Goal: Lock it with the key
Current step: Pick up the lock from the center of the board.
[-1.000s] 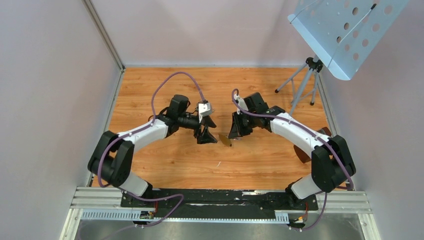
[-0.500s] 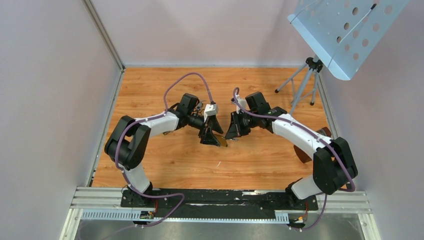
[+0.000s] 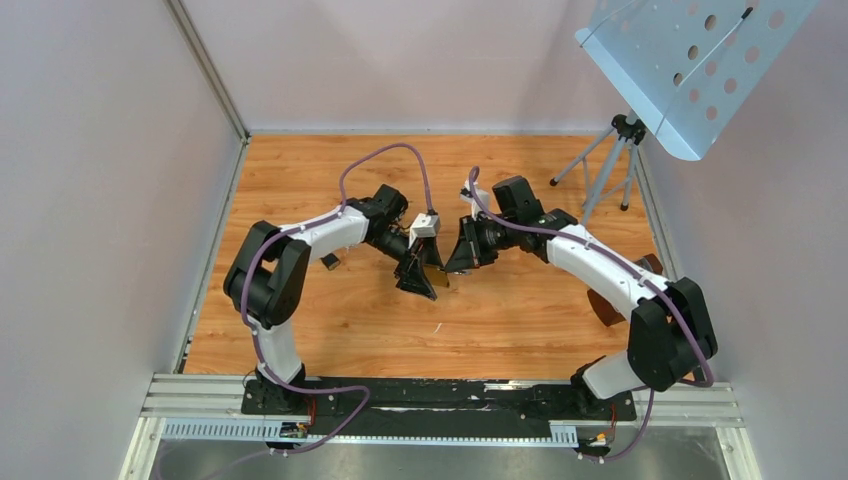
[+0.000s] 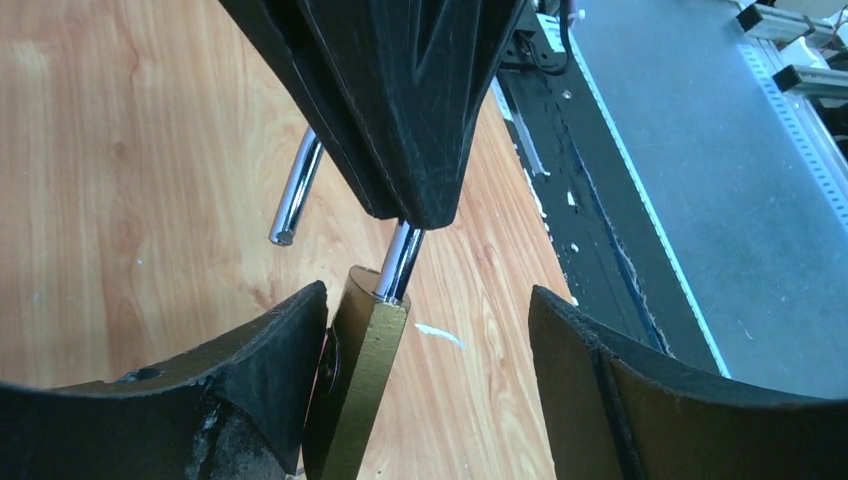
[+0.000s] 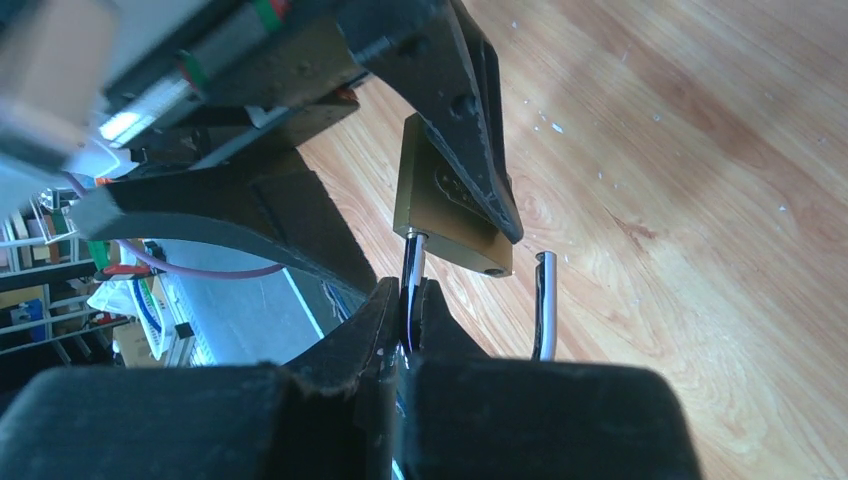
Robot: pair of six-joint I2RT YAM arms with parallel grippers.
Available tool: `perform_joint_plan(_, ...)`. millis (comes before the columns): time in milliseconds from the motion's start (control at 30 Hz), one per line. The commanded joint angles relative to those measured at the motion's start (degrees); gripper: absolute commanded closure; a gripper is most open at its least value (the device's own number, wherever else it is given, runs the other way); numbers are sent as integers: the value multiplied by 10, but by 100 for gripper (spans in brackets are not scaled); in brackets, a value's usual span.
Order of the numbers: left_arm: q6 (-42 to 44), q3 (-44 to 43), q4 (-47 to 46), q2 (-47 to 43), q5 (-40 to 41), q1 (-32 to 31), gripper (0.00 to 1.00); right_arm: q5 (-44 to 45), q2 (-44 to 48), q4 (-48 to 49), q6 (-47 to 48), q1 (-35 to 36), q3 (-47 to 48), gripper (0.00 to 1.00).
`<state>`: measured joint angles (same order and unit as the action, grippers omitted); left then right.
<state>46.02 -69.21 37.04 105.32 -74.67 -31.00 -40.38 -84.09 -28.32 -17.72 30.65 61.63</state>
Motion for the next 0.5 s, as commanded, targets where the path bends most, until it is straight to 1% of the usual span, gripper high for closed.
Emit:
perform_joint_plan(0,-6,25,-27,-20,35,-10,21,-43,37,57,-12,-4,39,100)
perform_joint_plan(100,-83,67,-134,-50,73,-10,31,-44,40,61,-14,-5,39,100)
perform_joint_plan(133,-96,74,-152,-56,90,-11,39,-45,42,62,-14,-4,39,100)
perform_joint_plan(167,-123,87,-191,-69,104,-10,43,-45,43,62,-15,-4,39,100)
perform_joint_plan(200,-135,92,-208,-75,110,-10,51,-46,43,63,-15,-4,38,100)
perform_joint_plan(233,-155,101,-238,-86,118,-10,55,-48,45,64,-15,-4,37,100)
perform_joint_plan(267,-172,105,-250,-96,121,-10,61,-47,47,65,-14,-4,36,100)
perform_joint_plan(300,-179,110,-271,-100,124,-11,64,-47,48,66,-13,-4,34,100)
perform_joint_plan(333,-194,111,-285,-107,126,-11,72,-45,49,67,-13,-4,31,100)
perform_joint_plan(367,-199,113,-291,-111,126,-11,76,-43,50,67,-13,-4,30,100)
perform_joint_plan(400,-207,112,-295,-118,127,-11,84,-39,50,67,-14,-4,29,100)
perform_joint_plan(433,-210,112,-295,-122,128,-11,87,-29,51,67,-15,-4,29,100)
perform_joint_plan(467,-214,111,-295,-131,129,-11,95,-18,51,66,-18,-5,29,100)
